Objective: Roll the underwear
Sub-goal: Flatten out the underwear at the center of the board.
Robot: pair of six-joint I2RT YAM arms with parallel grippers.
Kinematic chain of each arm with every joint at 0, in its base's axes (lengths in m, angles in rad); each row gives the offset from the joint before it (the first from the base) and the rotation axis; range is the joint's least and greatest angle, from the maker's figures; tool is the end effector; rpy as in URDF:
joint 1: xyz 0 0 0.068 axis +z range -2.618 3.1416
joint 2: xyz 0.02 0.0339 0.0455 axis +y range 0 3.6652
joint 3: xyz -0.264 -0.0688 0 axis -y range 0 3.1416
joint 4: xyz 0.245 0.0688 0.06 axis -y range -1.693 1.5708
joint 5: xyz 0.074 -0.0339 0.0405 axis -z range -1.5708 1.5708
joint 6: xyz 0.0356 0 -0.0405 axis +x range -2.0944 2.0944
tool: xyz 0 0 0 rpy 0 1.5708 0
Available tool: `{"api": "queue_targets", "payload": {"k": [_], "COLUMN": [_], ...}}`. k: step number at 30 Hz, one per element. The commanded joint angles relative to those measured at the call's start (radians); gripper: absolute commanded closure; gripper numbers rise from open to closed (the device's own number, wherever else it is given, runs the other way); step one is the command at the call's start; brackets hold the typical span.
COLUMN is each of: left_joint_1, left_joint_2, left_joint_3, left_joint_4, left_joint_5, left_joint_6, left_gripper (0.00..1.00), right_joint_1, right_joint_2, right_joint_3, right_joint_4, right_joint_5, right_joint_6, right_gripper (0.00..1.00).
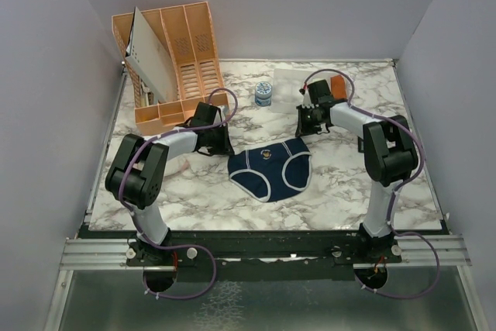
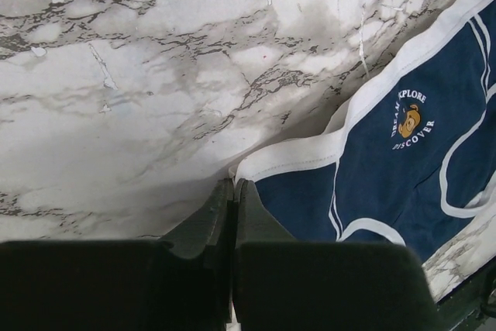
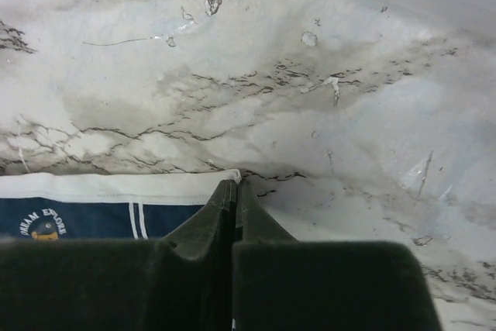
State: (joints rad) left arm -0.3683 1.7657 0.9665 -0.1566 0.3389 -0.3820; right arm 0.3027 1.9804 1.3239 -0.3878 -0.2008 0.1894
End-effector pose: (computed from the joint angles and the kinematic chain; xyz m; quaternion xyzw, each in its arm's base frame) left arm 0.3195 -0.1360 0.1509 0.0446 0.9398 -0.2589 0.2187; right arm 0.3898 0.1292 0.1595 -0.0804 0.9577 0.1569 0.2275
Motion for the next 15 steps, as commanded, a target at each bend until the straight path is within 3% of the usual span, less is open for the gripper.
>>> {"api": "queue_targets", "payload": {"k": [1,8,15], "left_joint_1": [-0.003,-0.003,-0.009], "left_joint_2": [0.034,-0.115,-0.507], "left_joint_3": [-0.021,-0.016,-0.153], "left_joint_4": [-0.059,-0.019,0.007], "left_joint_5": [-0.004,-0.041,-0.163], "left_joint_6": [0.02,0.004,-0.022], "left_gripper": [1.0,1.0,1.0], "right_joint_1": [0.032,0.033,0.033], "right_joint_2": [0.02,-0.217,-0.635], "right_joint_3": [-0.012,-0.116,-0.439], "right_joint_4": [0.005,0.168,0.368], "right_joint_5": [0.041,0.045,-0.056], "right_joint_6": [-0.004,0.092,0.244], "right_gripper": [1.0,0.99,1.0]}}
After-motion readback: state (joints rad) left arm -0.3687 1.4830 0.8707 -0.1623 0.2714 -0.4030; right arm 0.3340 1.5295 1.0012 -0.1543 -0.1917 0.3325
